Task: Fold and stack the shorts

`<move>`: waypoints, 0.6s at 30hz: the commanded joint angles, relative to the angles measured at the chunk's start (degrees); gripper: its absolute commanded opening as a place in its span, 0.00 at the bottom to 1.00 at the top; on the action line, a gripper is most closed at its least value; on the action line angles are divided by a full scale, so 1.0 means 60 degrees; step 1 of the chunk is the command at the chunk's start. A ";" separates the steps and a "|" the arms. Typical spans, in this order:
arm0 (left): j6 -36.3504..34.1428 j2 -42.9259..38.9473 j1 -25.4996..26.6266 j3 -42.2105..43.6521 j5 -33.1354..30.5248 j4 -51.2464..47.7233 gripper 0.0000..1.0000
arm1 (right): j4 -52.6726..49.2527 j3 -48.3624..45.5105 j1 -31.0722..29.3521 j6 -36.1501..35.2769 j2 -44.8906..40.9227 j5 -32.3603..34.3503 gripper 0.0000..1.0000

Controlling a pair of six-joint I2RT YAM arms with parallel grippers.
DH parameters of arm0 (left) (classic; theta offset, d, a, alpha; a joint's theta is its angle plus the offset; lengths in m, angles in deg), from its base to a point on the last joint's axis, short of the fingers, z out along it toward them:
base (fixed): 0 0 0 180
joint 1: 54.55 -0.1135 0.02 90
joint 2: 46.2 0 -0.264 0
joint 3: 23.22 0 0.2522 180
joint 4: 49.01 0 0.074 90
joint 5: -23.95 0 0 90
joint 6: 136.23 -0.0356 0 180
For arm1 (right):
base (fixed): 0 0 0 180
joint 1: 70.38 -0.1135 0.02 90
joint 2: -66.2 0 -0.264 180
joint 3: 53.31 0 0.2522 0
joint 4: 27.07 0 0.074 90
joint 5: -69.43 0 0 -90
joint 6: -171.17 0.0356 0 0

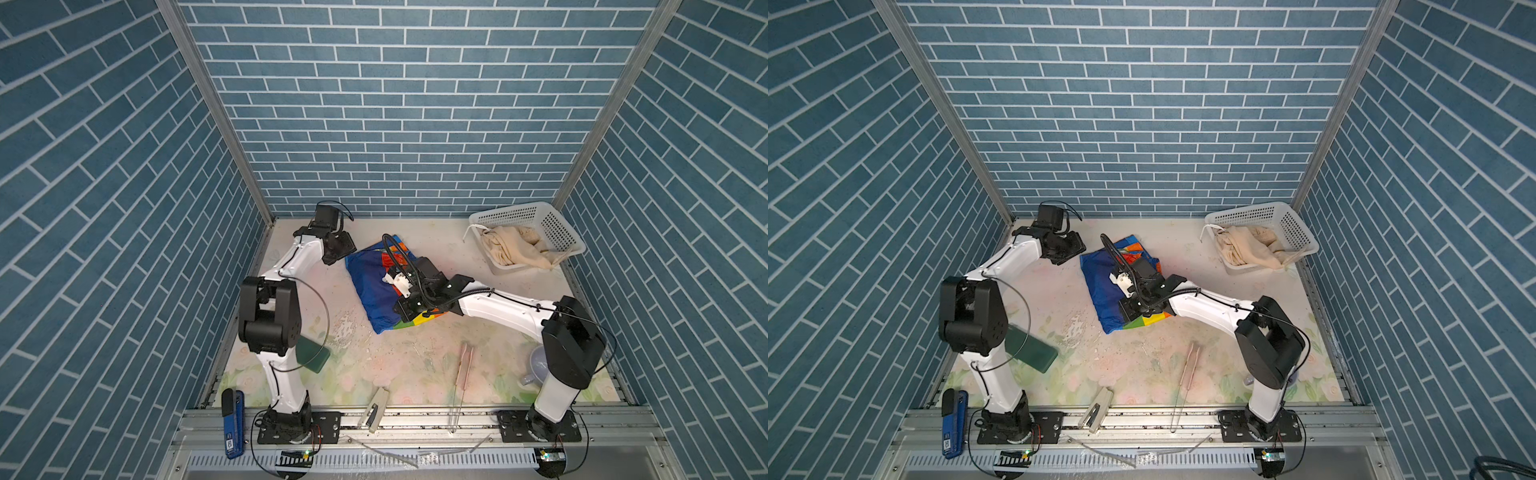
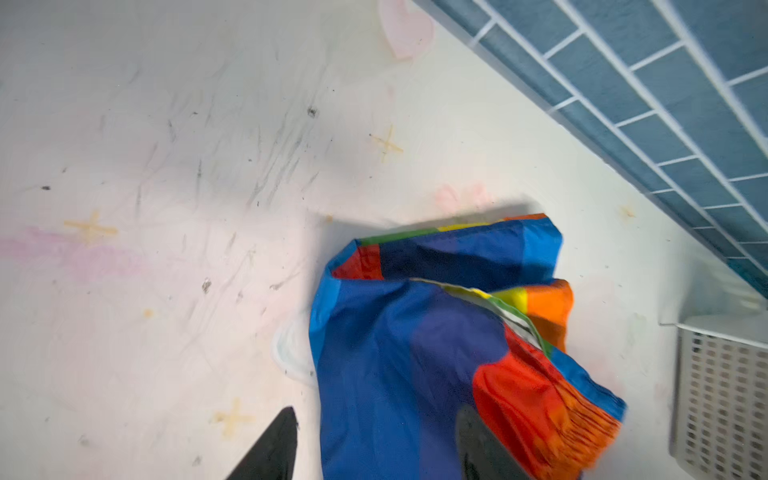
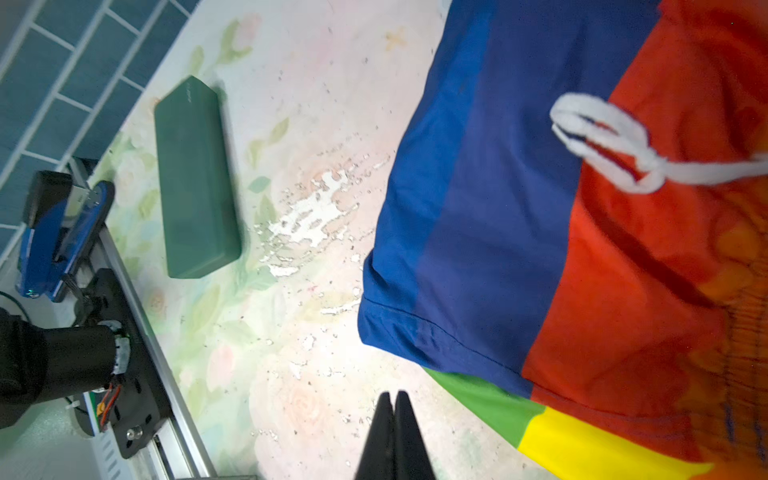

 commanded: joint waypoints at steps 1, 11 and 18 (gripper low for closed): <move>-0.0028 -0.0587 0.0083 0.1337 0.0079 0.0042 0.65 | 0.0434 -0.0525 -0.0059 -0.0307 -0.0105 0.0246 0.06; 0.0834 -0.1107 0.0100 0.3701 0.1818 0.2586 0.32 | 0.0694 0.0874 -0.0228 -0.0568 0.1692 -0.0438 0.00; 0.2015 -0.0938 0.0554 0.3730 0.2864 0.4961 0.00 | 0.0807 0.1241 -0.0237 -0.0517 0.2701 -0.0506 0.00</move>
